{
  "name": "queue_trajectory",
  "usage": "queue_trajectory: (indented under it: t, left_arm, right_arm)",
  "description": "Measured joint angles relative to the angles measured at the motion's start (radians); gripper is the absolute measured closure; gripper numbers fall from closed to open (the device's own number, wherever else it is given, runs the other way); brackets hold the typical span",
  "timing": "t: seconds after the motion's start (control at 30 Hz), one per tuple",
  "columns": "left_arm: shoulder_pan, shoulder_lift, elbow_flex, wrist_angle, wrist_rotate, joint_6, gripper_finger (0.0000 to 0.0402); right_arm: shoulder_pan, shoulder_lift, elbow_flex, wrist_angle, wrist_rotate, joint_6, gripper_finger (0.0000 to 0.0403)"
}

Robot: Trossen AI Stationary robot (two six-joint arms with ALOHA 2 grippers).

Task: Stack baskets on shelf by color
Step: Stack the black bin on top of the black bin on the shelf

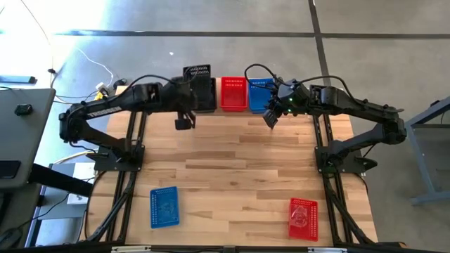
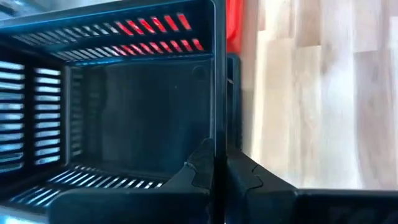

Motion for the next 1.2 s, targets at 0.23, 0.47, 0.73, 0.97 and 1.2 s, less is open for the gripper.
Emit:
queue_trajectory:
  t: [0.23, 0.47, 0.73, 0.97, 1.2]
  left_arm:
    - [0.047, 0.026, 0.000, 0.011, 0.069, 0.017, 0.0401]
    - [0.048, 0.069, 0.000, 0.011, 0.079, 0.018, 0.0401]
    - [0.048, 0.110, 0.000, 0.011, 0.072, 0.018, 0.0401]
    - [0.060, 0.126, 0.000, 0.010, 0.056, 0.017, 0.0401]
    - [0.061, 0.124, 0.000, 0.010, 0.044, 0.018, 0.0382]
  right_arm:
    - [0.000, 0.000, 0.000, 0.000, 0.001, -0.002, 0.0298]
    - [0.000, 0.000, 0.000, 0.000, 0.027, 0.000, 0.0298]
    - [0.000, 0.000, 0.000, -0.001, 0.027, 0.007, 0.0298]
    - [0.000, 0.000, 0.000, -0.001, 0.027, 0.008, 0.0298]
    - [0.004, 0.000, 0.000, -0.009, -0.020, 0.012, 0.0298]
